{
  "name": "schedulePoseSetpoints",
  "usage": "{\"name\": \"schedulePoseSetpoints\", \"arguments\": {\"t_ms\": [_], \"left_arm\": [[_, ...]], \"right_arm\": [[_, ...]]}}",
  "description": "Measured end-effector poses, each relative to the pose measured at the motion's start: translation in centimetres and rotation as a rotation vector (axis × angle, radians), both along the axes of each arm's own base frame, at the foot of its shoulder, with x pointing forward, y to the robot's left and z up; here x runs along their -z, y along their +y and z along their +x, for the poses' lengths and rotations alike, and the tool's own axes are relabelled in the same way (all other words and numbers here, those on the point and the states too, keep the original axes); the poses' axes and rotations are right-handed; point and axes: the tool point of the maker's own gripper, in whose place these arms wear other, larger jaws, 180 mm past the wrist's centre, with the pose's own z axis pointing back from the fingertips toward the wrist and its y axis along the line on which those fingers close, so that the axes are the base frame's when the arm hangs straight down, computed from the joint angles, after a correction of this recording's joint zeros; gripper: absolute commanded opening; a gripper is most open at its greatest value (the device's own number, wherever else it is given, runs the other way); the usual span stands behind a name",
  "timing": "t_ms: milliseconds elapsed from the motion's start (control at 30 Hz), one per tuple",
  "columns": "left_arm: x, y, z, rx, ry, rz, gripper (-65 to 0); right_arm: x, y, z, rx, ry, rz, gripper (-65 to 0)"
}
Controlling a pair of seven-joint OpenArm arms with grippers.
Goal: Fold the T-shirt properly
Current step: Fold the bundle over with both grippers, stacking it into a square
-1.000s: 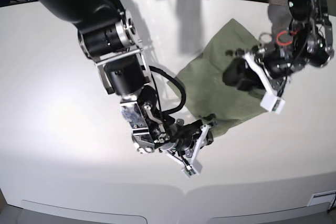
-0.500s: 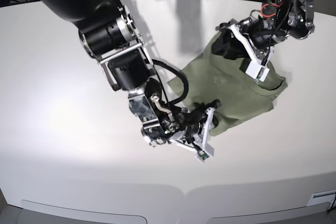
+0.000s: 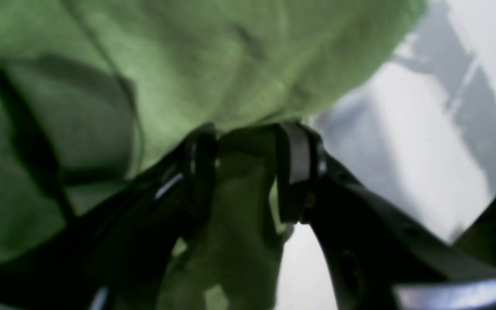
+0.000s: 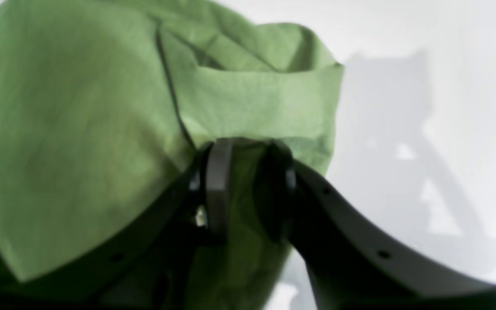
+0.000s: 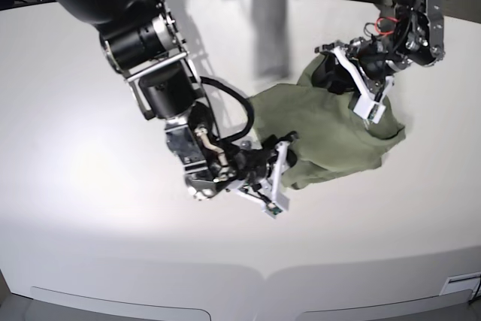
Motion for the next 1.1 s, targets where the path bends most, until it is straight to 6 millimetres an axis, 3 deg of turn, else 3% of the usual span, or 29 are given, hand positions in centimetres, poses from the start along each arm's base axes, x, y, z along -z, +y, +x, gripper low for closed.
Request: {"name": "schedulePoseSetpoints", "arguments": {"t_ms": [133, 233, 367, 667, 867, 1000, 1100], "left_arm": [[0.0, 2.7, 0.7, 0.012, -0.022, 0.098, -41.6], [0.0, 4.6, 1.3, -0.014, -0.046, 0.148, -41.6], [-0.1, 5.9, 1.9, -0.033, -0.06, 0.178, -41.6], [0.3, 6.8, 4.7, -0.069, -0.055, 0.171, -41.6], [0.1, 6.8, 5.4, -0.07, -0.06, 0.172, -41.6], [-0.1, 6.9, 5.7, -0.068, -0.058, 0.173, -41.6], [-0.3, 6.3, 5.6, -0.047, -0.061, 0.143, -41.6]], "right_arm": [[0.5, -2.9, 0.2, 0.03, 0.028, -0.022, -49.4], [0.8, -4.6, -0.7, 0.051, 0.108, -0.021, -49.4], [1.3, -4.9, -2.8, 0.029, 0.113, -0.004, -49.4], [1.5, -5.5, -10.6, -0.094, 0.034, -0.001, -49.4], [1.3, -6.0, -16.4, -0.148, 0.041, 0.002, -49.4], [1.0, -4.7, -19.9, -0.172, 0.083, 0.052, -49.4], [0.9, -3.4, -21.2, -0.173, 0.104, 0.088, -49.4]]}}
